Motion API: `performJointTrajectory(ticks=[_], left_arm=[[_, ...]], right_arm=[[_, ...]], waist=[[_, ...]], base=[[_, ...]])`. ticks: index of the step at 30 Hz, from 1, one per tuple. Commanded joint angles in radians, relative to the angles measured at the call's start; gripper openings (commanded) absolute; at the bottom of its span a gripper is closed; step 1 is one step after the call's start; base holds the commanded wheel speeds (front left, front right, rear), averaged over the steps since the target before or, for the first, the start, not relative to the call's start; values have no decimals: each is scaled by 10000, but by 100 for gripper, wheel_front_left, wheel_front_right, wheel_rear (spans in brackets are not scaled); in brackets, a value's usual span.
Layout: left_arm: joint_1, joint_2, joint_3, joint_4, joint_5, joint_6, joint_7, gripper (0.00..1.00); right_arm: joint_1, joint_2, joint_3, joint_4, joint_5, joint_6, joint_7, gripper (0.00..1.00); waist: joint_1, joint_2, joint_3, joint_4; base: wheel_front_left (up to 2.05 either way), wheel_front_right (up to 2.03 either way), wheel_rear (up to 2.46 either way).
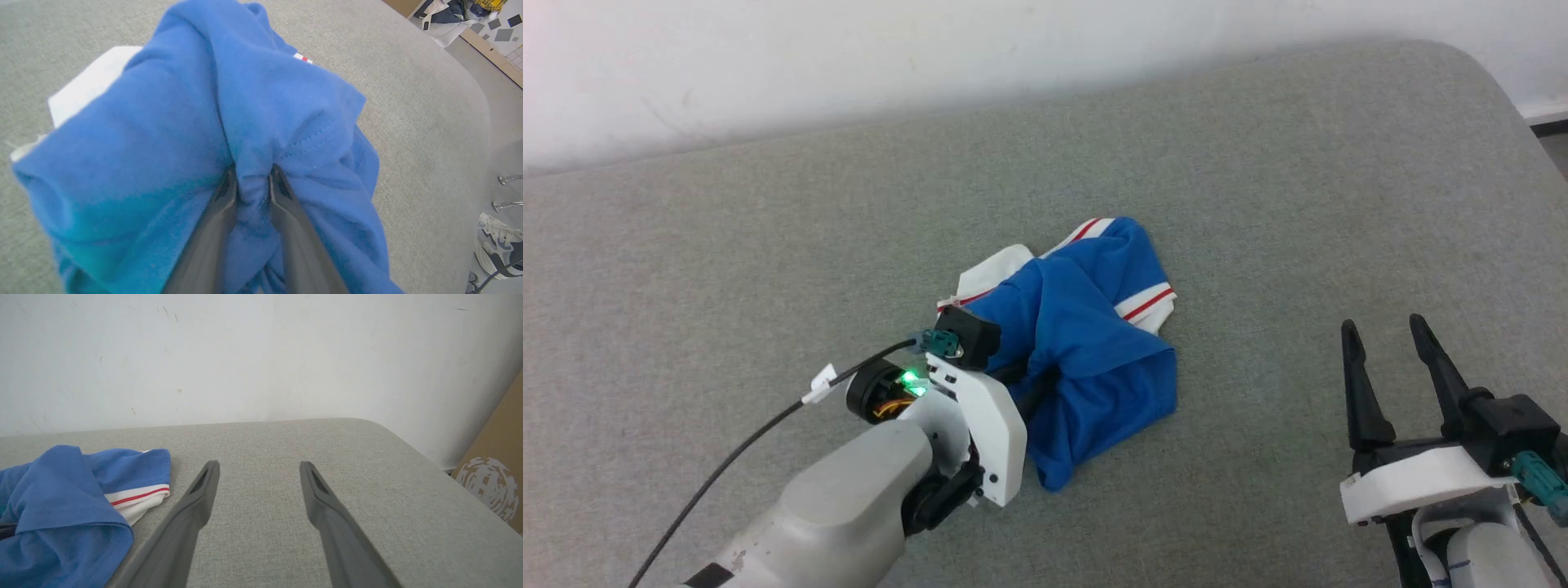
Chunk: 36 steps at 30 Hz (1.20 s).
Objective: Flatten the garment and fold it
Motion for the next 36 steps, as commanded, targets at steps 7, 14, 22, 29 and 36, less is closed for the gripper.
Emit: performJointTrajectory(ticks=[7,14,22,29,36], left_arm=[[453,15,230,-108,10,228,-902,100],[1173,1016,1367,-1587,-196,1191,-2293,100],[3533,1643,4206,-3638,378,2587,-2685,100],[6414,354,7642,-5196,2520,2266,-2689,100],[7964,-717,8683,-5142,5192,783,-2690,100]], right_arm=[[180,9,-127,101,-267,-9,85,100],[603,9,-109,67,-291,-9,286,100],[985,9,54,-16,-233,-9,336,100],[1168,9,213,49,-103,-9,303,100],[1276,9,341,322,109,-9,197,100]], waist=[[-1,0,-1172,957],[-1,0,-2052,1706],[-1,0,-2450,2298],[-1,0,-2490,2449],[-1,0,-2428,2484]], base=[[0,0,0],[0,0,0],[0,0,0],[0,0,0],[0,0,0]])
